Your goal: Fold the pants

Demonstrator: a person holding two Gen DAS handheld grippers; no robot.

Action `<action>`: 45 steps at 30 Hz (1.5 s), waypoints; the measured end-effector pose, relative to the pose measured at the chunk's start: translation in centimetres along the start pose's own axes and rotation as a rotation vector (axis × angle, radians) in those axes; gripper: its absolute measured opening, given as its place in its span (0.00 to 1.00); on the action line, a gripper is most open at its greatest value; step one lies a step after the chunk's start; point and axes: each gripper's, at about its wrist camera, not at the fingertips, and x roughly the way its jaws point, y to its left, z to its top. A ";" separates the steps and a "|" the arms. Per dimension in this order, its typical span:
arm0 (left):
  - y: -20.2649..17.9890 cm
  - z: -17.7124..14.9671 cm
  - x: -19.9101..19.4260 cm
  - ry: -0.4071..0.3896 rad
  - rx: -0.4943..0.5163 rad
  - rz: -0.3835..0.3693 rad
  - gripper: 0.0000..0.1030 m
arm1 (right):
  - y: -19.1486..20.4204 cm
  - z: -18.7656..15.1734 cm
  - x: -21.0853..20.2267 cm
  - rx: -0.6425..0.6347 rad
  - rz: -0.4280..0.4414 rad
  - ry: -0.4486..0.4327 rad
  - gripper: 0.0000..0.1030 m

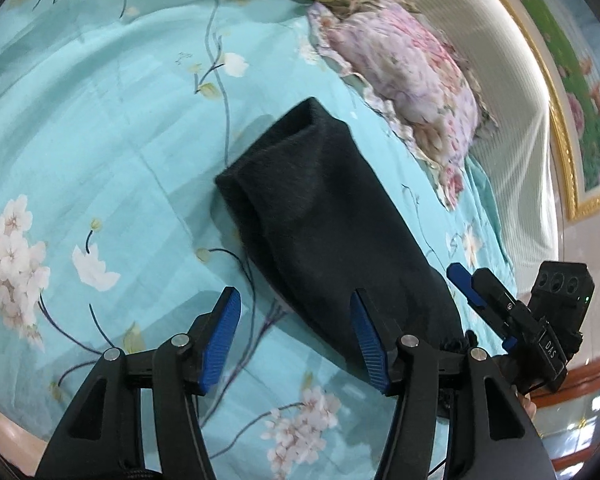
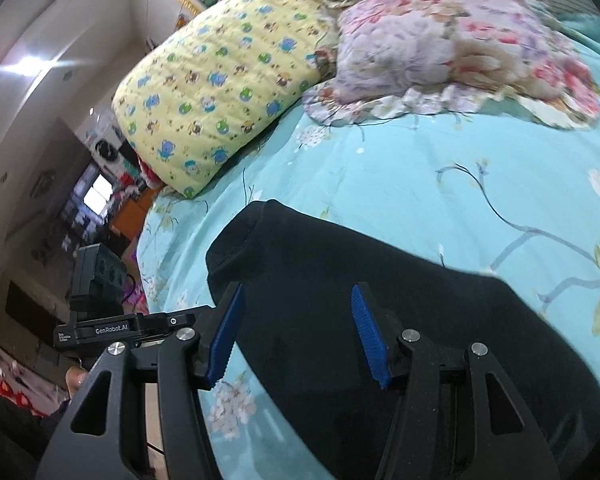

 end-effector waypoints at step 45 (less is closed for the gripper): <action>-6.2 2.6 -0.5 -0.146 0.107 -0.020 0.20 | 3.7 8.5 9.1 -0.328 0.136 0.196 0.21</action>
